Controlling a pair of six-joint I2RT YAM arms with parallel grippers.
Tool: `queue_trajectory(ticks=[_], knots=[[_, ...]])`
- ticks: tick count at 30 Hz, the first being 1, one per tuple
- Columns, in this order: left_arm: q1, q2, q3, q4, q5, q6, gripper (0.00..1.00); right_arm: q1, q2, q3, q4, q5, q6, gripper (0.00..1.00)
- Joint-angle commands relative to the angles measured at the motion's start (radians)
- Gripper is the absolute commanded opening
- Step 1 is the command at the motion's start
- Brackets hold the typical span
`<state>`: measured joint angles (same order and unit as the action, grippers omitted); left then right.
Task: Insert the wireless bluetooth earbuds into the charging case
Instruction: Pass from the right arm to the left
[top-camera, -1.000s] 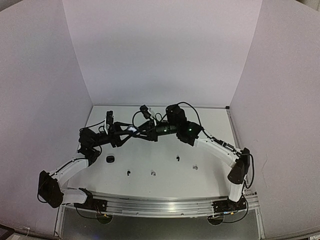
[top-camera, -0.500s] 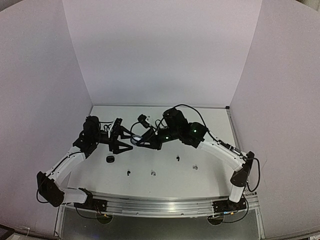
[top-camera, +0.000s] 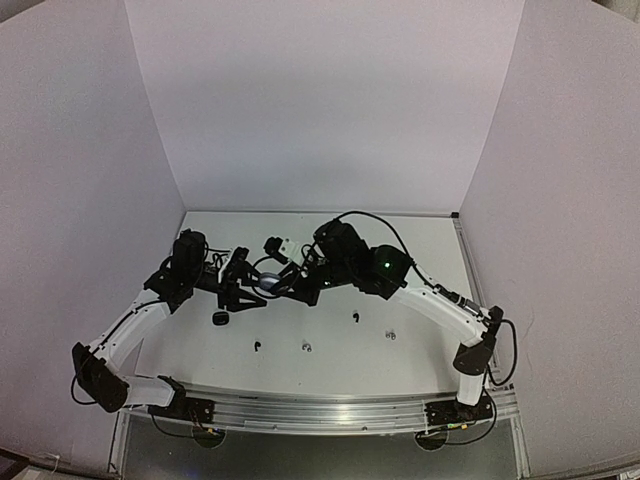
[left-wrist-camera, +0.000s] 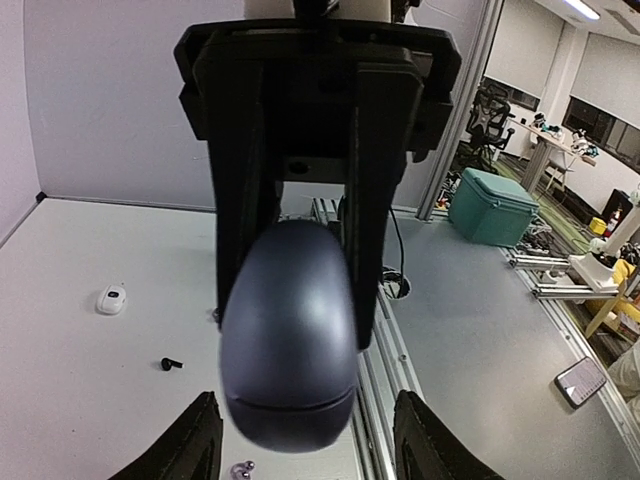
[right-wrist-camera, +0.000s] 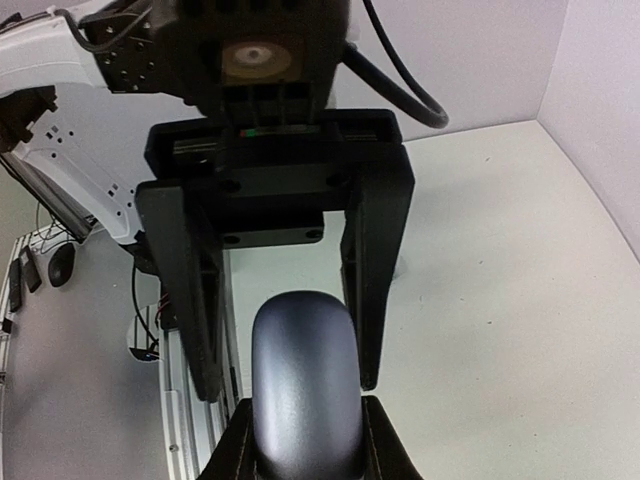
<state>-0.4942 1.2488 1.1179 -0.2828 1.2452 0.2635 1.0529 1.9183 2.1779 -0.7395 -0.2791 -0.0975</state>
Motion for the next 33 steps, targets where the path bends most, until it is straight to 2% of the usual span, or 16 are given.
queue_trajectory(ticks=[1,6,14,19,23,33], knots=[[-0.012,-0.02,0.046,-0.025,0.029,0.062,0.55,0.018,0.027,0.065,-0.028,0.089,-0.051,0.0],[-0.014,-0.03,0.026,0.07,0.022,-0.002,0.45,0.024,0.033,0.08,-0.029,0.103,-0.062,0.0],[-0.014,-0.033,0.014,0.119,0.025,-0.058,0.24,0.028,0.044,0.091,-0.029,0.106,-0.062,0.0],[-0.014,-0.031,0.017,0.107,0.027,-0.052,0.2,0.029,0.045,0.079,-0.033,0.13,-0.069,0.0],[-0.014,-0.028,0.022,0.102,0.031,-0.053,0.29,0.028,0.052,0.077,-0.044,0.145,-0.081,0.0],[-0.013,-0.03,0.028,0.082,0.024,-0.045,0.26,0.028,0.019,0.043,-0.047,0.15,-0.104,0.0]])
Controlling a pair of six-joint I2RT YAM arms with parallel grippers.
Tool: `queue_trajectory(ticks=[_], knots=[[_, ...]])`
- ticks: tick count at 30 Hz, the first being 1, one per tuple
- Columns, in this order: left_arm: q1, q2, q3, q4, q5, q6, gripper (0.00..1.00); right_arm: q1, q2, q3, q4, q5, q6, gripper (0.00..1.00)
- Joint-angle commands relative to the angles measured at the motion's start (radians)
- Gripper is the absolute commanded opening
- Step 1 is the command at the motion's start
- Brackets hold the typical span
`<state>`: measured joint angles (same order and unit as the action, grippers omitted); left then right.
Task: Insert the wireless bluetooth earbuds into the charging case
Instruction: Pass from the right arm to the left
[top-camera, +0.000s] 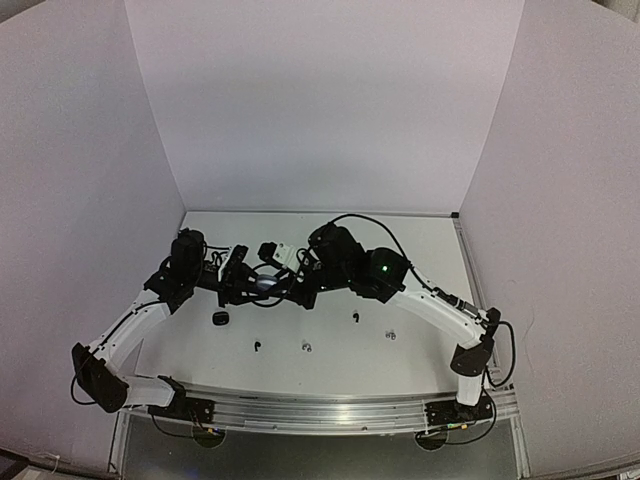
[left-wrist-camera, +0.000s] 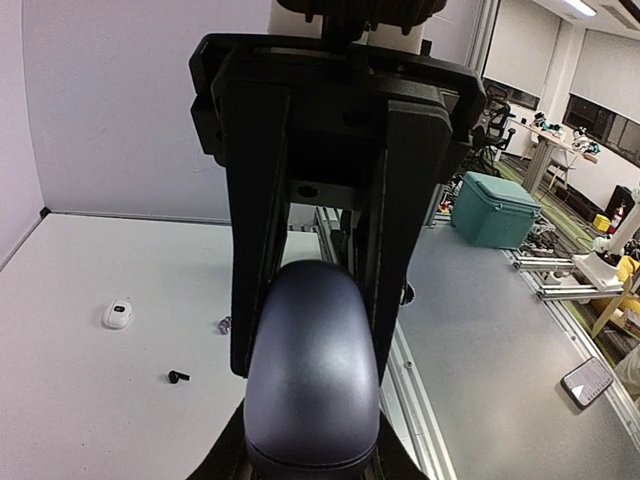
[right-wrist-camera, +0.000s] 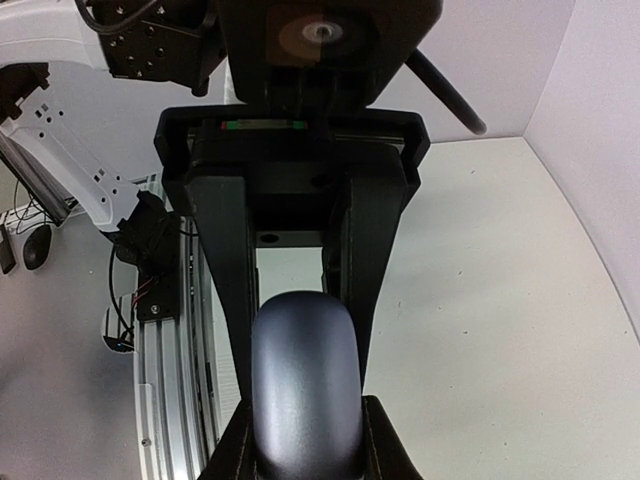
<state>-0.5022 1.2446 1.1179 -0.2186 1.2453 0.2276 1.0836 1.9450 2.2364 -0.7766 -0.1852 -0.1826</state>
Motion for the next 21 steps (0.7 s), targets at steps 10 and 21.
queue_trajectory(ticks=[10,21], knots=[[-0.003,-0.037,0.027,0.0,0.022,-0.004,0.36,-0.003,-0.049,-0.069,-0.009,0.066,-0.01,0.0],[-0.002,-0.04,0.014,0.039,0.034,-0.034,0.14,-0.002,-0.041,-0.053,-0.009,0.063,-0.006,0.0]])
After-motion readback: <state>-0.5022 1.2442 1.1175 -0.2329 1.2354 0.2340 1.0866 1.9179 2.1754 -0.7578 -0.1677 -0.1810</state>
